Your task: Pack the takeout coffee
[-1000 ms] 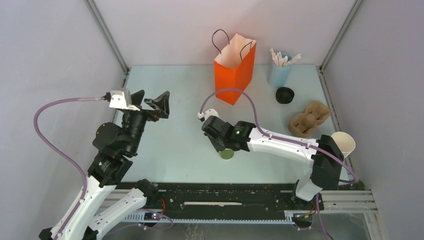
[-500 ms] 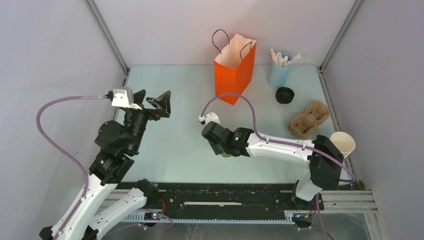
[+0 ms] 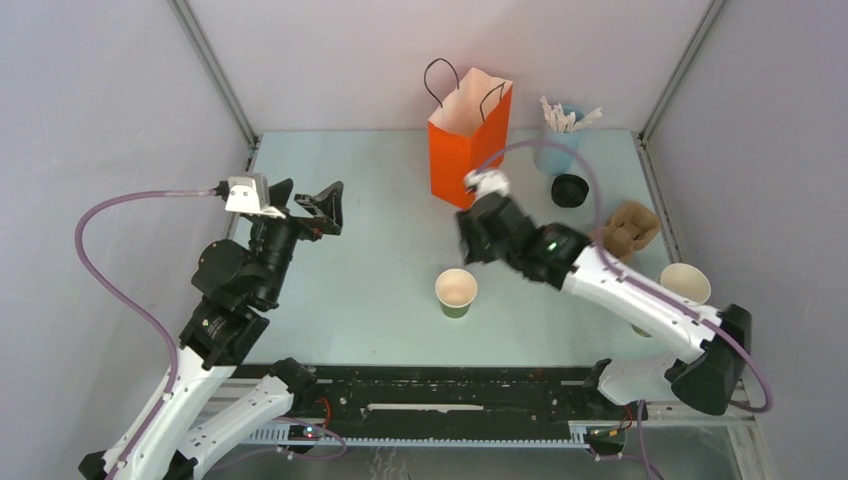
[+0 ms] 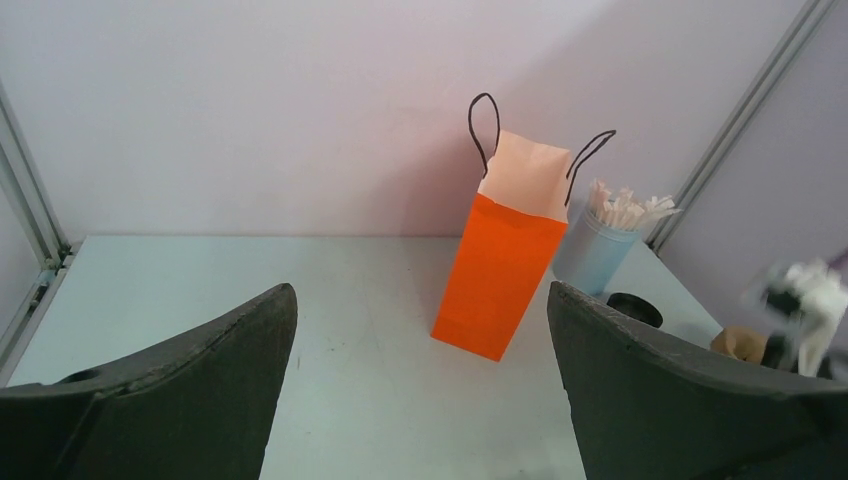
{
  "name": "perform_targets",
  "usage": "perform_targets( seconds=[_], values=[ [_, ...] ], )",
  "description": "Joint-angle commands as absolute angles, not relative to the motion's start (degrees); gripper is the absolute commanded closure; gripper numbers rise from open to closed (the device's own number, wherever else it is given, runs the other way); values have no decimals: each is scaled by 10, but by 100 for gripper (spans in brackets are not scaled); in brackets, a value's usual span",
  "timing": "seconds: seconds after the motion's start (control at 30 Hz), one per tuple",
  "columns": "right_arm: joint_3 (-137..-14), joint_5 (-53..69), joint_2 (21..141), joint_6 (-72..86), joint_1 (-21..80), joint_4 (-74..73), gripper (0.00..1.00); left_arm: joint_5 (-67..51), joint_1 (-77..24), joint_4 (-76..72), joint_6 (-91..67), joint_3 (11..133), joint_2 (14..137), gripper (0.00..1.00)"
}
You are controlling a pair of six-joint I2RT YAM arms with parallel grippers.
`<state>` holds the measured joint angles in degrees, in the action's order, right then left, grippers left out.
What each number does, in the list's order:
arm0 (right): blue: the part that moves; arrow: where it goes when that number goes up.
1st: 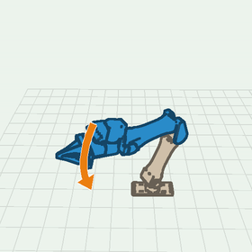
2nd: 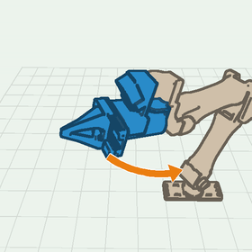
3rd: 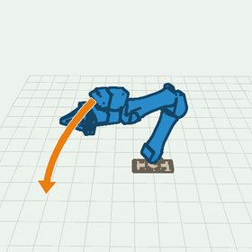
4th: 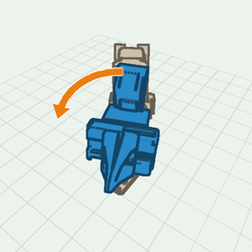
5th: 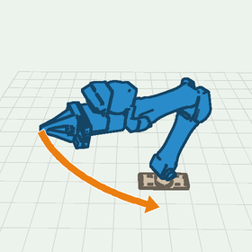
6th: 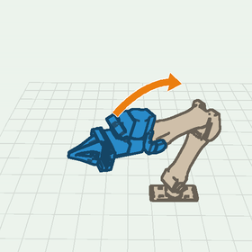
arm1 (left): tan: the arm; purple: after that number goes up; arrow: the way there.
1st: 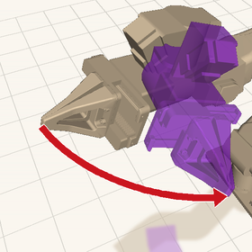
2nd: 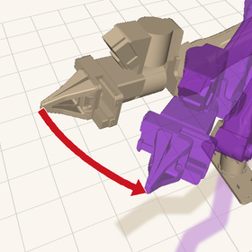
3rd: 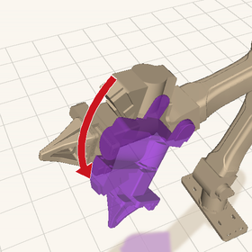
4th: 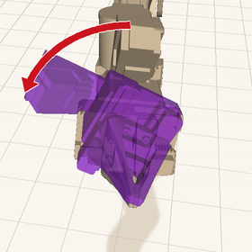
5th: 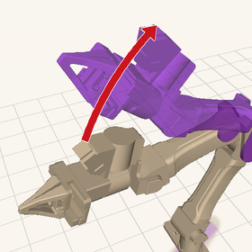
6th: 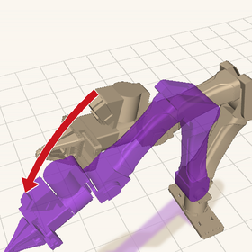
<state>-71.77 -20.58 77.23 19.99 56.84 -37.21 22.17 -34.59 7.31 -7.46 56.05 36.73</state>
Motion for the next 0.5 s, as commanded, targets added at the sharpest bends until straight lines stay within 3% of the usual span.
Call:
perform_targets(
  seconds=[0.0,0.23,0.47],
  values=[
    [-738,-205,748,173,395,-416,37,208,-343,55,-69,560,371,0],
    [-747,-127,847,140,158,-335,37,199,-342,60,-71,564,378,0],
    [-838,-92,1001,114,77,-292,43,181,-342,66,-76,571,385,0]
  ],
)
